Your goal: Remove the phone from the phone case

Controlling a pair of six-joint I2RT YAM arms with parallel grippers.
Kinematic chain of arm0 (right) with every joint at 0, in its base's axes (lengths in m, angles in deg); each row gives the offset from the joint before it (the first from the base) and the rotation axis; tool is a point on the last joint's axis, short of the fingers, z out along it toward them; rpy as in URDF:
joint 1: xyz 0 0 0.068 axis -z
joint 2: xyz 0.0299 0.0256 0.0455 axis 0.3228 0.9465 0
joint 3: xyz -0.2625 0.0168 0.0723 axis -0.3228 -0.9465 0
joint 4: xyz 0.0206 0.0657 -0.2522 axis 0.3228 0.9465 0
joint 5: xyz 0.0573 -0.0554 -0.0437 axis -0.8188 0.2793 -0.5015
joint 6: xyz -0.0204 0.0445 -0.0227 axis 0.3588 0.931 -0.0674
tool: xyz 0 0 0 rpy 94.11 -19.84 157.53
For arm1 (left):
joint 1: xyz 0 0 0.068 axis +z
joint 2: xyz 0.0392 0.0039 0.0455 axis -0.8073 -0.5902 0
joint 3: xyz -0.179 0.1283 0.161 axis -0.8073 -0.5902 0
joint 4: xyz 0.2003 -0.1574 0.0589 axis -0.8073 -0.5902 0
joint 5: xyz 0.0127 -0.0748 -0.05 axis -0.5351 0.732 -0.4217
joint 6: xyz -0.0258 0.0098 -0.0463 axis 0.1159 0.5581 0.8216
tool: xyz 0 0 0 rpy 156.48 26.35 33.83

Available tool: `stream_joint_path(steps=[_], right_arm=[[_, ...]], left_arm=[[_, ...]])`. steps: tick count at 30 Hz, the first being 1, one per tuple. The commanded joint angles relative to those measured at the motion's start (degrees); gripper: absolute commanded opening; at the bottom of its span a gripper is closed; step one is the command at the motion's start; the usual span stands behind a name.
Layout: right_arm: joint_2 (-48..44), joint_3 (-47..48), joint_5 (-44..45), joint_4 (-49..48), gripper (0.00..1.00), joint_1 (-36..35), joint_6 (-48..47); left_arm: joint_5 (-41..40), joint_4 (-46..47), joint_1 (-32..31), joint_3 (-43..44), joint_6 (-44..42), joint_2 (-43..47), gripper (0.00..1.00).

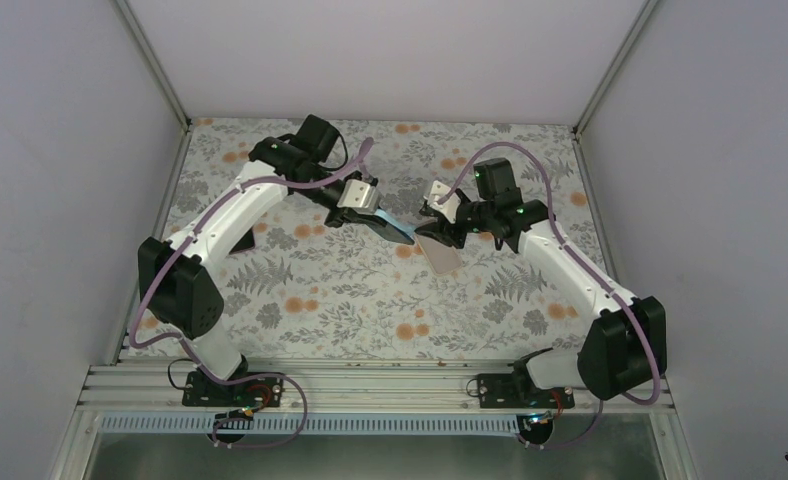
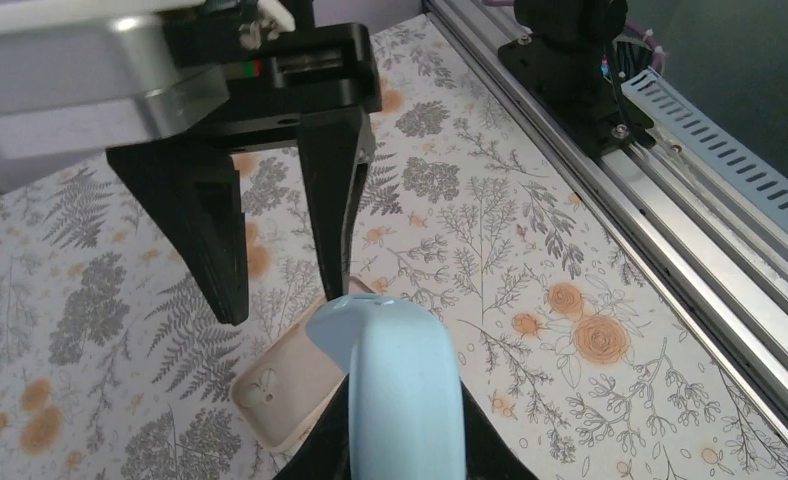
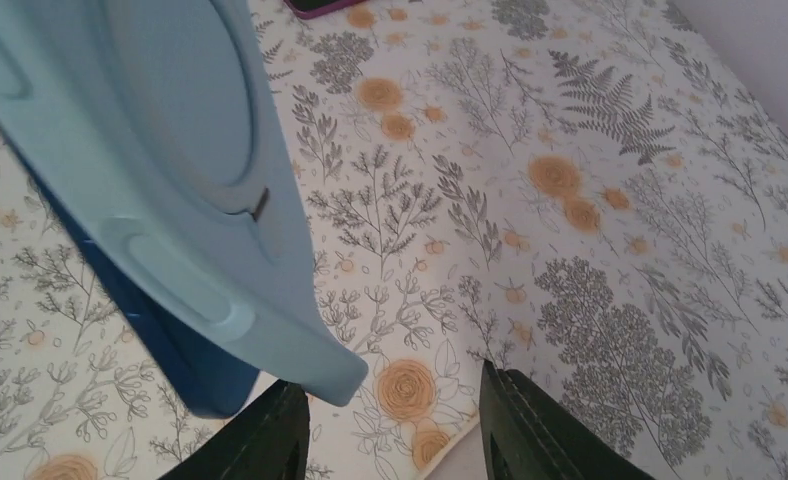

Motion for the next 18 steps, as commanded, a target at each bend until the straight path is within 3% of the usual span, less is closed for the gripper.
stream_joint_path(steps=[1, 8, 13, 18], right_arm=[[-0.3, 1.1, 13.8, -19.5, 0.44, 2.6, 0.9], [-0.2, 0.1, 14.2, -21.0, 0.43, 3.3, 1.7], [-1.1, 0.5, 6.7, -18.3, 0.43, 2.8, 3.7], [-0.8, 2.1, 4.4, -16.2, 0.44, 0.0, 5.8]], left_arm=[[19.5, -15.8, -6.7, -1.6, 0.3, 3.3, 0.02], [19.6, -15.8, -6.8, -0.5, 0.5, 2.9, 0.02], [20.0, -15.8, -6.8, 1.1, 0.9, 1.4, 0.02], [20.4, -15.8, -6.7, 4.2, 1.9, -1.6, 0.02]])
